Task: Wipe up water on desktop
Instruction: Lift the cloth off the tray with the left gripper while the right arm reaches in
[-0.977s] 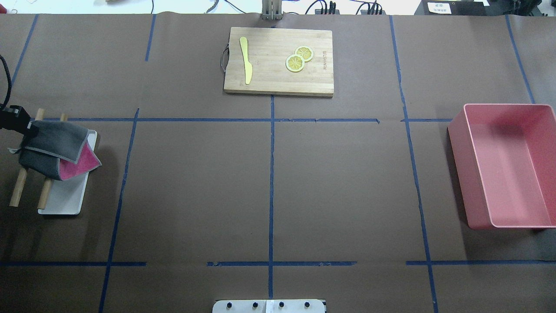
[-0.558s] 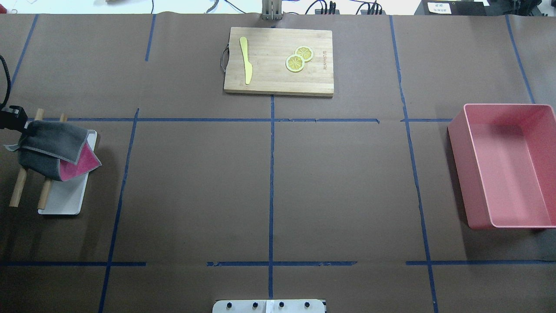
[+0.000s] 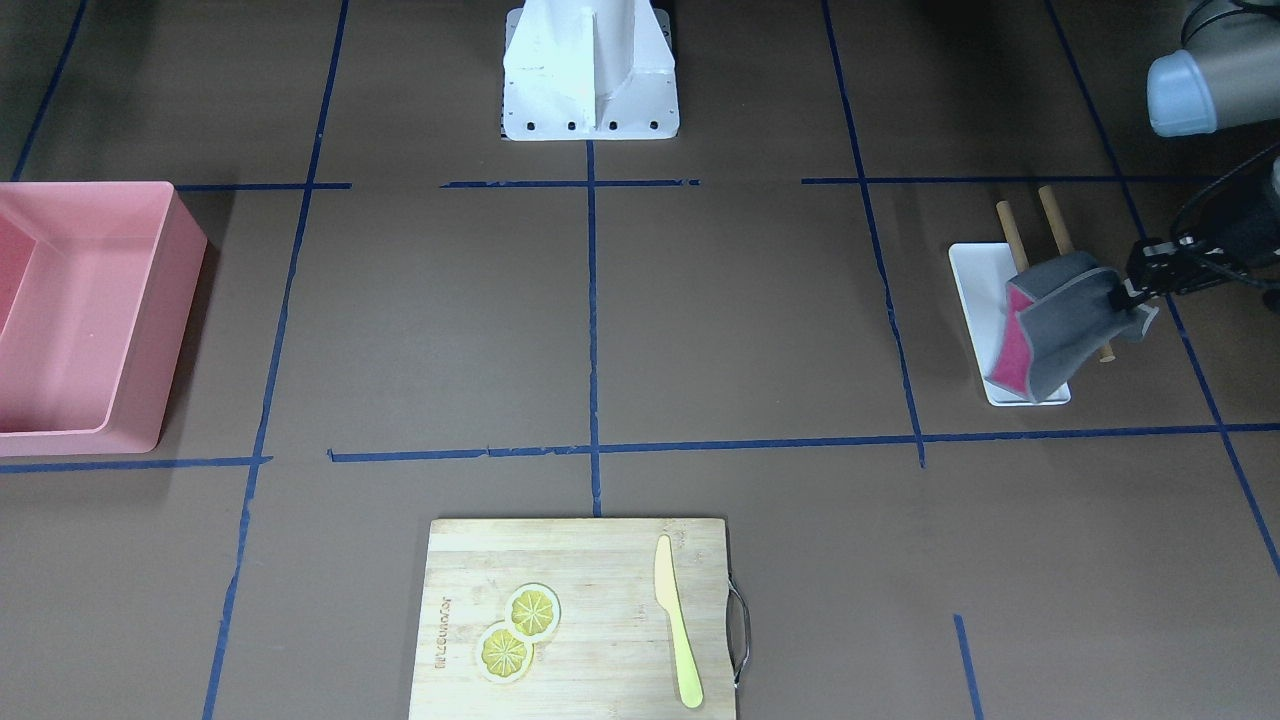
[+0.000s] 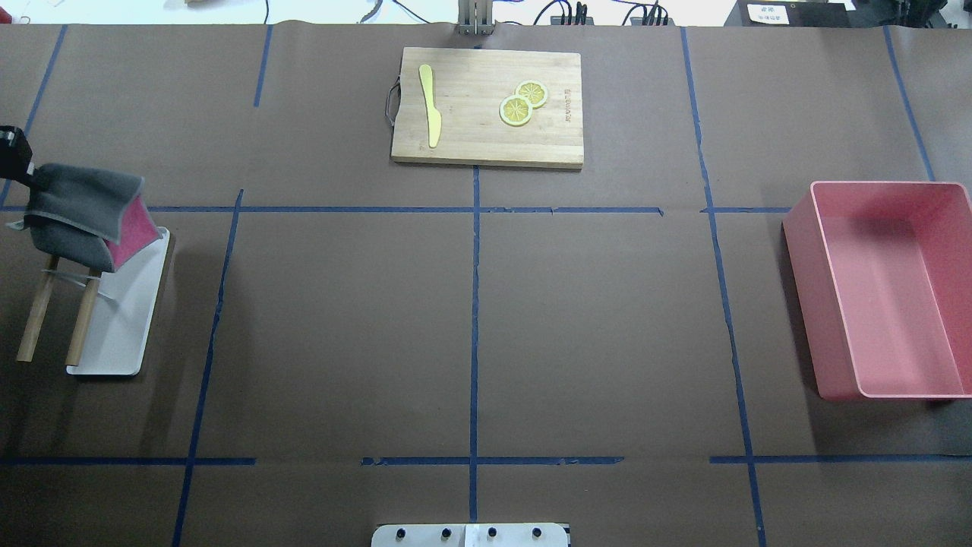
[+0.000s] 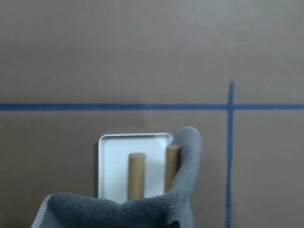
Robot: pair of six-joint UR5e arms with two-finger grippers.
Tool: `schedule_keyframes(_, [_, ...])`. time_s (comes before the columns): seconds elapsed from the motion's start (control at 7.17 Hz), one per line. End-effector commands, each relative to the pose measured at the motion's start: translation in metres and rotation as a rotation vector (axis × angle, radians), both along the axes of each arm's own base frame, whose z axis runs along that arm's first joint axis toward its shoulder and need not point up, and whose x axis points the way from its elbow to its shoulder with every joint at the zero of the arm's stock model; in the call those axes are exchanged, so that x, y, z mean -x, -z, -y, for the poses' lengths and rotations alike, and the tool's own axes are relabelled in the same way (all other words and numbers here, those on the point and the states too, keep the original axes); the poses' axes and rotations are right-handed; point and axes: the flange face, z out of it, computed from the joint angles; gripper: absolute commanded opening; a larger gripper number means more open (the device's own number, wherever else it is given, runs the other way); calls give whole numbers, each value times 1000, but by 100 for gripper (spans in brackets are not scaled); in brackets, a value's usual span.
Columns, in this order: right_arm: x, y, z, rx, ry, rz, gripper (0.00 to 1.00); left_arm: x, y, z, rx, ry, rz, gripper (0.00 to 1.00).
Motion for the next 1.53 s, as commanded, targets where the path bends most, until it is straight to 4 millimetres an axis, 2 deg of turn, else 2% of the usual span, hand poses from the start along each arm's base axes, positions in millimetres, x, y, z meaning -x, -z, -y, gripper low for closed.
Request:
schedule_keyframes(0.0, [26,53,12,-90,41,-2,100,9,86,17,72,46,6,0])
schedule_keyframes(0.14, [53,83,31,-117,66,-6,100,7,112,25,116,95,-9,0])
schedule_keyframes(0.28, [99,115,51,-138,106,-27,100,3,128,28,157,133,-25,0])
schedule_keyframes(0.42, [166,148,56,-143,167,-22,100,-6,148,33,205,171,-42,0])
schedule_keyframes(0.56, [207,182,48,-175,164,-21,100,-22,162,31,224,170,-52,0])
schedule_keyframes(0.7, [262,226,39,-210,103,29,100,-48,182,26,246,168,-76,0])
schedule_keyframes(0.98, [352,303,17,-440,-63,126,100,-100,215,11,299,177,-150,0])
schedule_keyframes(1.12, [384,325,1,-511,-59,170,100,-128,228,2,315,164,-180,0])
schedule_keyframes(1.26, [405,344,-10,-555,-72,181,100,-147,247,-3,325,171,-193,0])
schedule_keyframes(1.4, [435,363,-38,-626,-98,179,100,-169,258,-5,336,155,-191,0])
